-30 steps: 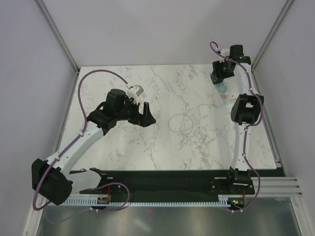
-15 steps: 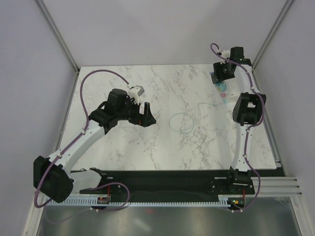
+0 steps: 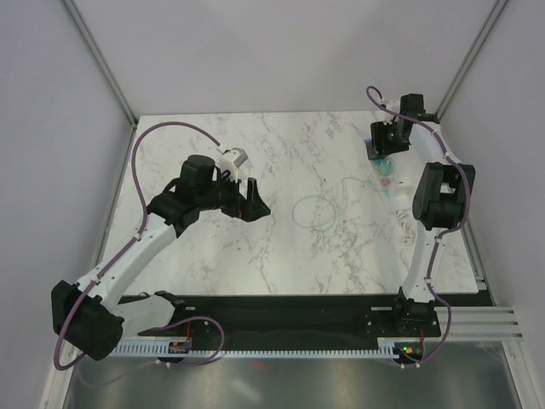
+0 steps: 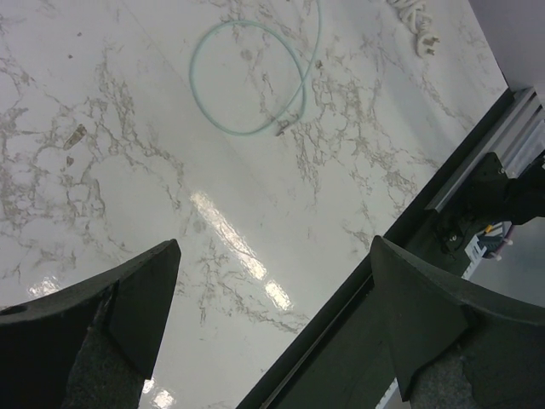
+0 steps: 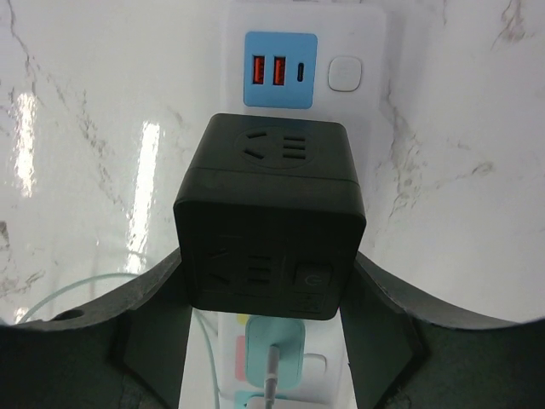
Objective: Insert the plug
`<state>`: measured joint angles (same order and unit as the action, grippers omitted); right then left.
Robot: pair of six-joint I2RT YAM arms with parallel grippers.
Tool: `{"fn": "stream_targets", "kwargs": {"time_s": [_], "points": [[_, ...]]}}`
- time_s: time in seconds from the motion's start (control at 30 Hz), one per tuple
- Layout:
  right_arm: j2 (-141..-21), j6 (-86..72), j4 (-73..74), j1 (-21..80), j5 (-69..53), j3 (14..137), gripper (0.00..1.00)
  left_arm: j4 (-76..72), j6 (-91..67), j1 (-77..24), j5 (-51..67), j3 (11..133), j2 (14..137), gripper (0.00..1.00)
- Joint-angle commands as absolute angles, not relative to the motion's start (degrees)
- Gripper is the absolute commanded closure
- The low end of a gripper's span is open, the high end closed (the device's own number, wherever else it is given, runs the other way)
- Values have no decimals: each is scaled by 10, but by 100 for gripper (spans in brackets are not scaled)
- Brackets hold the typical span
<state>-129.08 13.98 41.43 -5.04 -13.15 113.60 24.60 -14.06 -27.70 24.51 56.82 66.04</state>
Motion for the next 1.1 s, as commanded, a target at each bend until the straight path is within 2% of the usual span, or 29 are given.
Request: {"fn": "stream_targets", "kwargs": {"time_s": [0.0,0.23,0.4,0.7,0.93,1.07], "points": [[-1238,84,473,-51,-155,1056,100,220,-140,-275,282,570,650,0],[-1130,55,471,-38,-140,912,100,214,-146,-277,292,556,613,0],[-1078,37,504,-33,-120,872,100,213,-150,-277,307,557,612,0],[-1132,47,582,-17,-85,914,100,224,-145,-276,285,560,605,0],[-1207,48,626,-4,-62,1010,99,229,-142,-276,276,562,612,0],[-1240,50,645,-3,-47,1062,87,232,-140,-276,265,563,611,0]]}}
